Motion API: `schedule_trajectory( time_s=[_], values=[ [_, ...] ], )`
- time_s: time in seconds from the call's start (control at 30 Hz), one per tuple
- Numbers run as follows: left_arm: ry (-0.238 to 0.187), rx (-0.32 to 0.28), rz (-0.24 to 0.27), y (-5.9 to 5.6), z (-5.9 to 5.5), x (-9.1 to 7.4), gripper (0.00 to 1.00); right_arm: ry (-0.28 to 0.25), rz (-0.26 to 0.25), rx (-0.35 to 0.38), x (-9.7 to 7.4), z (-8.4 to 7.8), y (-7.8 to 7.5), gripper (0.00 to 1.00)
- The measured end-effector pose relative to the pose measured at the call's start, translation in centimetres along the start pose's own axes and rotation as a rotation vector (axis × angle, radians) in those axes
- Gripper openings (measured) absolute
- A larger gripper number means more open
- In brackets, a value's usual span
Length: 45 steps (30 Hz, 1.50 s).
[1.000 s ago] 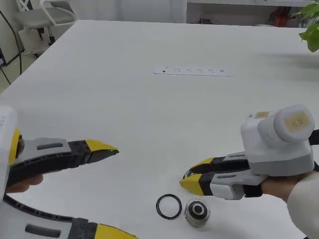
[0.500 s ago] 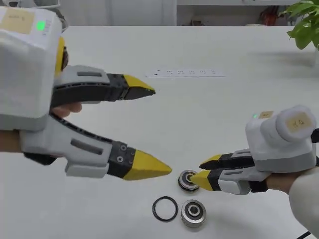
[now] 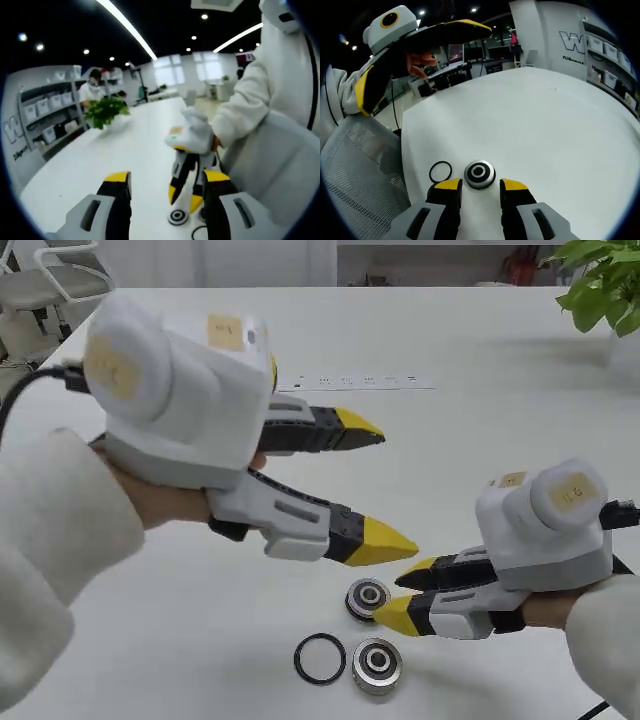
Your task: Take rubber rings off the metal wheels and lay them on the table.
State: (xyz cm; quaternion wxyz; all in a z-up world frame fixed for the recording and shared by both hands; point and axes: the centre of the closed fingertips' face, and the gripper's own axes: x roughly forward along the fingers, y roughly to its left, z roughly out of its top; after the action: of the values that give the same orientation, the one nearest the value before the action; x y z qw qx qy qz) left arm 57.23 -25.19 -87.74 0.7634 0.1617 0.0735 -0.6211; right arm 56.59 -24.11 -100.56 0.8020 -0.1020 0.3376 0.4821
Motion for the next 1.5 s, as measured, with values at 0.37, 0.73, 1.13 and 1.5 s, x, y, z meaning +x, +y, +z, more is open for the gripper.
schedule_trajectory(
  time_s=[0.37,0.73,1.13,1.5],
  values=[
    [0.106,-0.088,0.049,0.2,-7.8,0.9,0.42,0.005,0.0,-0.008,0.3,-0.3,-0.1,0.27],
    [0.202,-0.105,0.029,-0.9,-11.4,2.1,0.27,0.008,-0.008,-0.043,0.7,-0.4,-0.2,0.29],
    [0.231,-0.142,0.031,-1.6,-12.2,2.5,0.15,0.013,0.001,-0.081,1.1,-0.5,0.1,0.28],
    [0.218,-0.146,0.038,-1.6,-12.1,2.5,0.14,0.015,-0.001,-0.132,1.3,-0.7,0.0,0.24]
  ],
)
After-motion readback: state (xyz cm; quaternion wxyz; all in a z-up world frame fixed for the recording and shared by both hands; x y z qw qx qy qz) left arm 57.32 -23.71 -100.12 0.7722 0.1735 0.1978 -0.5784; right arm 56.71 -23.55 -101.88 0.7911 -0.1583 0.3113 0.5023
